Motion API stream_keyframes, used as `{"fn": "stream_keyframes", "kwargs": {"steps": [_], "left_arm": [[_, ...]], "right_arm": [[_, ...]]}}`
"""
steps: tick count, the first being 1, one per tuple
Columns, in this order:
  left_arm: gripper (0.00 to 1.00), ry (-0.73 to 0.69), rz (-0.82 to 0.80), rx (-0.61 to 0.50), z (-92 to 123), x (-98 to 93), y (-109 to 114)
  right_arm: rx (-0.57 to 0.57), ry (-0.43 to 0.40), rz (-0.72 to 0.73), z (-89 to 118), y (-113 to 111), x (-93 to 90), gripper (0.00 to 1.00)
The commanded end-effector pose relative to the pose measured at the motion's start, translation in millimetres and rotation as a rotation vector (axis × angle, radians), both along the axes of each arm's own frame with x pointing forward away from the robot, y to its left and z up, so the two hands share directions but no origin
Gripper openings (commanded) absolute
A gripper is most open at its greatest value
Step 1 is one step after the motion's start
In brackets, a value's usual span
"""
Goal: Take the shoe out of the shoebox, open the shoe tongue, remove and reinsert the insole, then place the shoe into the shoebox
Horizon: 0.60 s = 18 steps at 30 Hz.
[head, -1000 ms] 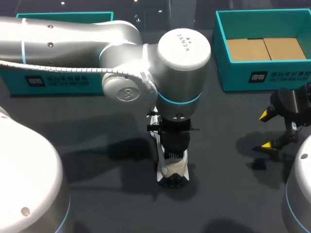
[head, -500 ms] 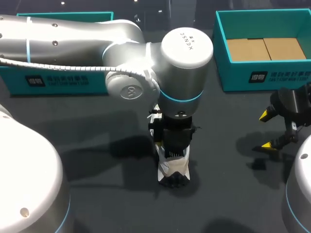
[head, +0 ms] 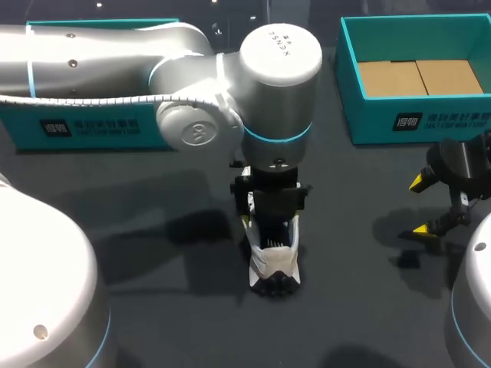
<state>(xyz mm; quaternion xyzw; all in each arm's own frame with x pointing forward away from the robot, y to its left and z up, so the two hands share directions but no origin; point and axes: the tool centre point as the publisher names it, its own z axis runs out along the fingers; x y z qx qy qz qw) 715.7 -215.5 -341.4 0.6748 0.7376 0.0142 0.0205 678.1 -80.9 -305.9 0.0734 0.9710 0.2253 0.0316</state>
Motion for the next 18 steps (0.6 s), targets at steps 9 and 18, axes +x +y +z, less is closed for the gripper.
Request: {"fn": "stream_keyframes", "kwargs": {"steps": [9,18], "left_arm": [[0.83,0.004,0.017,-0.017,14,21.1,11],[0.69,-0.018,0.031,-0.029,45,42.7,25]], "right_arm": [[-0.003,-0.003,-0.002,0,0,-2.2,1.0],[-0.003,-0.003,-0.002,0,0,-2.2,1.0]]}}
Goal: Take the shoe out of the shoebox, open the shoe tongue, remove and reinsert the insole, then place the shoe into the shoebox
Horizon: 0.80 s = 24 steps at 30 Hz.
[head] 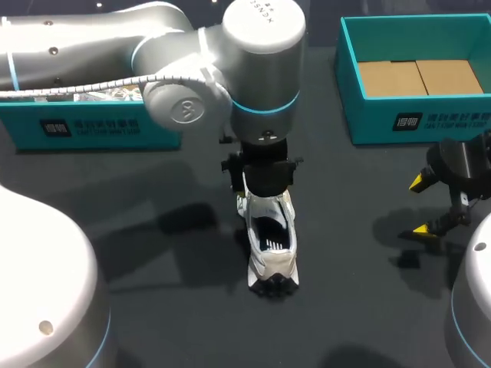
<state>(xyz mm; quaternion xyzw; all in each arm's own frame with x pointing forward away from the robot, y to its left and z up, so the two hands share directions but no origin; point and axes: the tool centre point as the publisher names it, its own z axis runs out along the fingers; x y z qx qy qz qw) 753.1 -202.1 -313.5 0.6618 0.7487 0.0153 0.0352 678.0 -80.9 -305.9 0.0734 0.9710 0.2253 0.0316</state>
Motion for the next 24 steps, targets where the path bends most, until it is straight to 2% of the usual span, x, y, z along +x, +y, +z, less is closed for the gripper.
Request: {"fn": "stream_keyframes", "kwargs": {"steps": [1,2,4,10,18,24], "left_arm": [[0.65,0.005,0.0,-0.015,21,8.2,13],[0.63,0.014,0.0,-0.029,24,10.5,15],[0.51,0.029,-0.001,-0.048,32,14.8,17],[0.37,0.058,-0.025,-0.08,44,15.7,17],[0.33,0.096,-0.055,-0.105,46,6.9,10],[0.31,0.133,-0.106,-0.128,38,-12.9,0]], "right_arm": [[-0.003,-0.003,-0.002,0,0,-2.2,1.0],[-0.003,-0.003,-0.002,0,0,-2.2,1.0],[-0.003,-0.003,-0.002,0,0,-2.2,1.0],[-0.003,-0.003,-0.002,0,0,-2.2,1.0],[-0.003,-0.003,-0.002,0,0,-2.2,1.0],[-0.003,-0.003,-0.002,0,0,-2.2,1.0]]}}
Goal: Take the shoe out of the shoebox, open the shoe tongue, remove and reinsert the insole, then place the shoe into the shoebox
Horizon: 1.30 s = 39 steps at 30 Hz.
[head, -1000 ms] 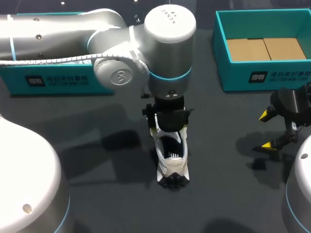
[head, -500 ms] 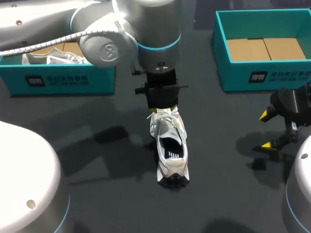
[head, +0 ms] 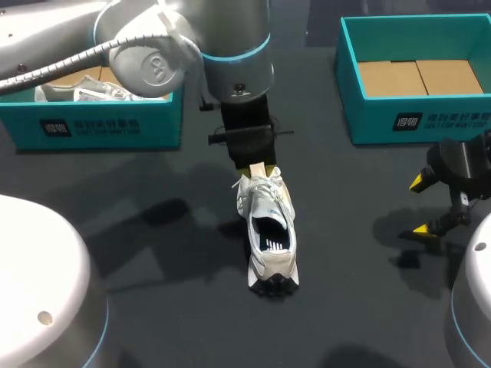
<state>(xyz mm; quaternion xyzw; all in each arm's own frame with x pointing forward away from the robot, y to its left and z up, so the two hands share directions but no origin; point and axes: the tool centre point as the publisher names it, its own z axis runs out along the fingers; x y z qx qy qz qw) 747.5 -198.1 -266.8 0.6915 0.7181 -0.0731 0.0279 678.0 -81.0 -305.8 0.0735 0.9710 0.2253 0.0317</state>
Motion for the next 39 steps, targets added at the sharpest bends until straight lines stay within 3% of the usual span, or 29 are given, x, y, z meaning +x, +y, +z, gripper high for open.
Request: {"fn": "stream_keyframes", "kwargs": {"steps": [1,17,21,29,35,39], "left_arm": [[0.29,0.015,-0.024,-0.01,-12,-10.3,-7],[0.25,0.152,-0.069,0.014,-78,-47.2,-27],[0.24,0.143,-0.074,0.03,-81,-57.7,-25],[0.24,0.07,-0.077,0.009,-55,-62.3,-20],[0.18,0.091,-0.031,0.028,-76,-53.0,-24],[0.21,0.121,-0.021,0.053,-92,-54.6,-26]], "right_arm": [[-0.003,-0.003,-0.002,0,0,-2.1,1.0],[-0.003,-0.003,-0.002,0,0,-2.1,1.0],[-0.003,-0.003,-0.002,0,0,-2.1,1.0],[-0.003,-0.003,-0.002,0,0,-2.1,1.0],[-0.003,-0.003,-0.002,0,0,-2.1,1.0],[-0.003,-0.003,-0.002,0,0,-2.1,1.0]]}}
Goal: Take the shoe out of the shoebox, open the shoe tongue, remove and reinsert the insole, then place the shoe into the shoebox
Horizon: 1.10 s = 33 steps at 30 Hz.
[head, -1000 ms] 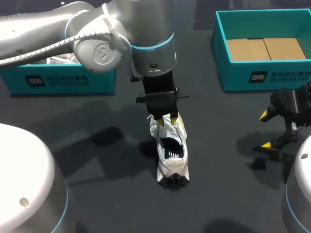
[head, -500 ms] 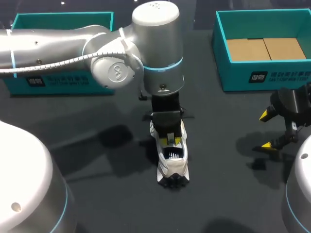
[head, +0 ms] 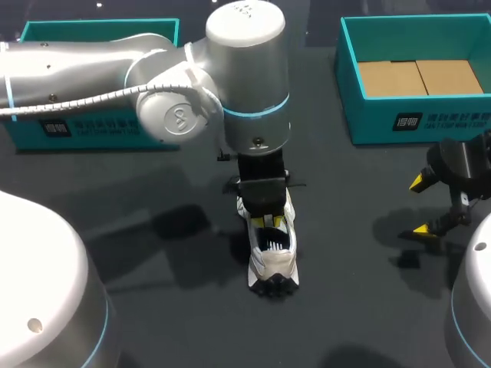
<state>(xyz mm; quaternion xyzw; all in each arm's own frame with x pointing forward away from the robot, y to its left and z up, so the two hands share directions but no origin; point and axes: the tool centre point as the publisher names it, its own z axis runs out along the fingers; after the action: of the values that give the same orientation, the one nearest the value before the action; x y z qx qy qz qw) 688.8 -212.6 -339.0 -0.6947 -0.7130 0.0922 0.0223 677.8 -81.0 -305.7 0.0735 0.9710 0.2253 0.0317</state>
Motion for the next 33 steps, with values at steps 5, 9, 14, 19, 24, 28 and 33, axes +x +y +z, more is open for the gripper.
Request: {"fn": "stream_keyframes", "kwargs": {"steps": [5,9,14,19,24,28,33], "left_arm": [[0.24,0.012,0.017,-0.003,-12,-4.7,-6],[0.25,-0.041,0.057,-0.028,13,-14.9,3],[0.42,-0.044,0.146,-0.032,47,-25.6,12],[1.0,0.065,0.366,0.078,67,-36.2,17],[1.0,0.065,0.366,0.078,67,-36.2,17],[1.0,0.065,0.366,0.078,67,-36.2,17],[1.0,0.078,0.524,0.066,68,-47.0,16]], "right_arm": [[-0.003,-0.003,-0.002,0,0,-2.0,1.0],[-0.003,-0.003,-0.002,0,0,-2.0,1.0],[-0.003,-0.003,-0.002,0,0,-2.0,1.0],[-0.003,-0.003,-0.002,0,0,-2.0,1.0],[-0.003,-0.003,-0.002,0,0,-2.0,1.0],[-0.003,-0.003,-0.002,0,0,-2.0,1.0],[-0.003,-0.003,-0.002,0,0,-2.0,1.0]]}}
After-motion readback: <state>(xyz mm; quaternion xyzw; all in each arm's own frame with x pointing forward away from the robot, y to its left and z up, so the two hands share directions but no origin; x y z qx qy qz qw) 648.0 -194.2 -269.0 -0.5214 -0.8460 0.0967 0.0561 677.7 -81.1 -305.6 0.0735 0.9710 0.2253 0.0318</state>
